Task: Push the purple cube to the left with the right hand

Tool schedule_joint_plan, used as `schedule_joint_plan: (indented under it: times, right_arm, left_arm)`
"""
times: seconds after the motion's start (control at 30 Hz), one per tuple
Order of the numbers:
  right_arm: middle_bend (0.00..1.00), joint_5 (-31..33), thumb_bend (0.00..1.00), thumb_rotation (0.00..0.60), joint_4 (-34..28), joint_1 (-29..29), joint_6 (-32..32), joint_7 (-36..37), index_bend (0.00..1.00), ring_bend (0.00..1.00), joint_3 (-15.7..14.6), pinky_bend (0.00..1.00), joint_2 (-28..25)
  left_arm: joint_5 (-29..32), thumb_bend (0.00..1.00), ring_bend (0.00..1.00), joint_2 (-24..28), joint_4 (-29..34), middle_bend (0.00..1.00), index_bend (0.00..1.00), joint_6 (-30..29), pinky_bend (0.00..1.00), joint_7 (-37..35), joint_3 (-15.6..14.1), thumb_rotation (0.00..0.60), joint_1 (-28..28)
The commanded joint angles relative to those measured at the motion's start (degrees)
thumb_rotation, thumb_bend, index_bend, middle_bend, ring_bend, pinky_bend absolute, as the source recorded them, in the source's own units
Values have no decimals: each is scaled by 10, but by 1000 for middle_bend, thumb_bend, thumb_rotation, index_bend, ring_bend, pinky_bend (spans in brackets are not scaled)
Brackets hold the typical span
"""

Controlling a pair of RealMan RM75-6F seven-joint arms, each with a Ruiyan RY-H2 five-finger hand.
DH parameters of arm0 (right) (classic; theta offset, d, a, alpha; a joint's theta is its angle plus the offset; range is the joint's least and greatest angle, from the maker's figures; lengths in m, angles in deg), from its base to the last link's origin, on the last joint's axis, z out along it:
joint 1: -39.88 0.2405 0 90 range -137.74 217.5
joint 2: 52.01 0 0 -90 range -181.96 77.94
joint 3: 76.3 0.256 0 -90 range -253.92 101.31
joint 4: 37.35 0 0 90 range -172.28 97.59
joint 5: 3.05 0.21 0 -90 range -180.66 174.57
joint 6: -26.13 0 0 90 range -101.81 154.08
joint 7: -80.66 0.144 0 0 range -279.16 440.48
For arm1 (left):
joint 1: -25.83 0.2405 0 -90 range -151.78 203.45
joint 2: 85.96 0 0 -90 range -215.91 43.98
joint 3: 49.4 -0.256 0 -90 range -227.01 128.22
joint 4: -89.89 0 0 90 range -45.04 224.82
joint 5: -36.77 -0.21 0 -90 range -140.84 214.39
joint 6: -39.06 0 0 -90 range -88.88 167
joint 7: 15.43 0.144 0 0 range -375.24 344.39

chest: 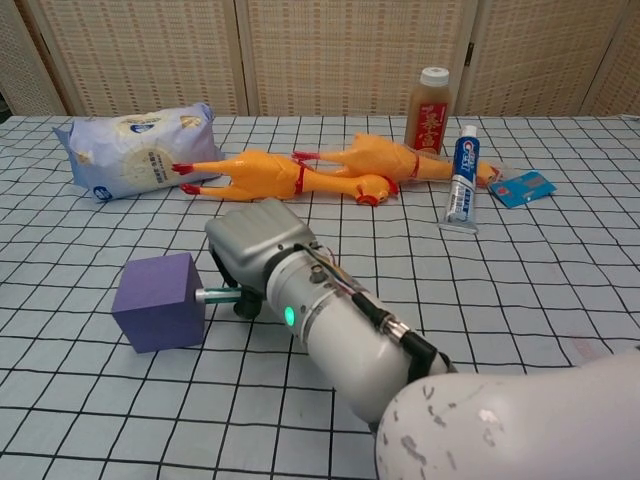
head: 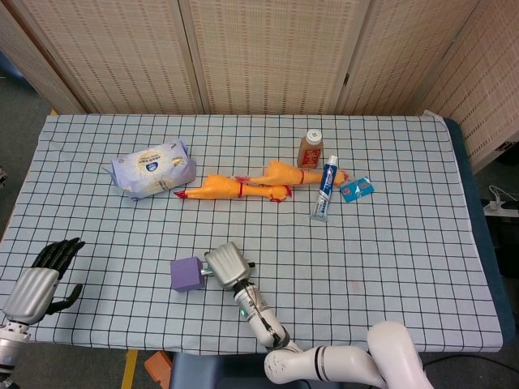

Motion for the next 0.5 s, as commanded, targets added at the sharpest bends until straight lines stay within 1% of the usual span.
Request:
schedule_joint_plan:
  times: [0.03, 0.13, 0.2, 0.3, 0.5]
  right_arm:
    - [792, 6, 300, 600, 24, 23, -9, 4, 1000, 594, 16, 640, 21]
    - [792, 10, 301, 600, 45, 42, -15, 15, 1000, 593, 28, 640, 36]
    - [792, 16, 301, 600, 49, 56, -18, 27, 1000, 594, 27, 640, 36]
    - [792, 31, 300, 600, 56, 80, -15, 52, 1000, 593, 18, 640, 36]
    - [792, 67, 301, 600, 75, 131, 3, 94, 1000, 593, -10, 640, 36]
  left_arm:
    - [1, 437, 0, 1, -1, 0, 0, 1, 74, -4, 1, 600, -1]
    - [1, 436, 0, 2, -3, 0, 0, 0, 74, -9, 1, 600, -1]
    - [0, 436, 0, 3, -3, 0, 0, 1, 74, -12, 0, 600, -1]
    - [0, 437, 0, 4, -5, 0, 0, 3, 74, -17, 0, 600, -2]
    - [-1, 435, 0, 6, -8, 0, 0, -1, 74, -26, 0, 600, -1]
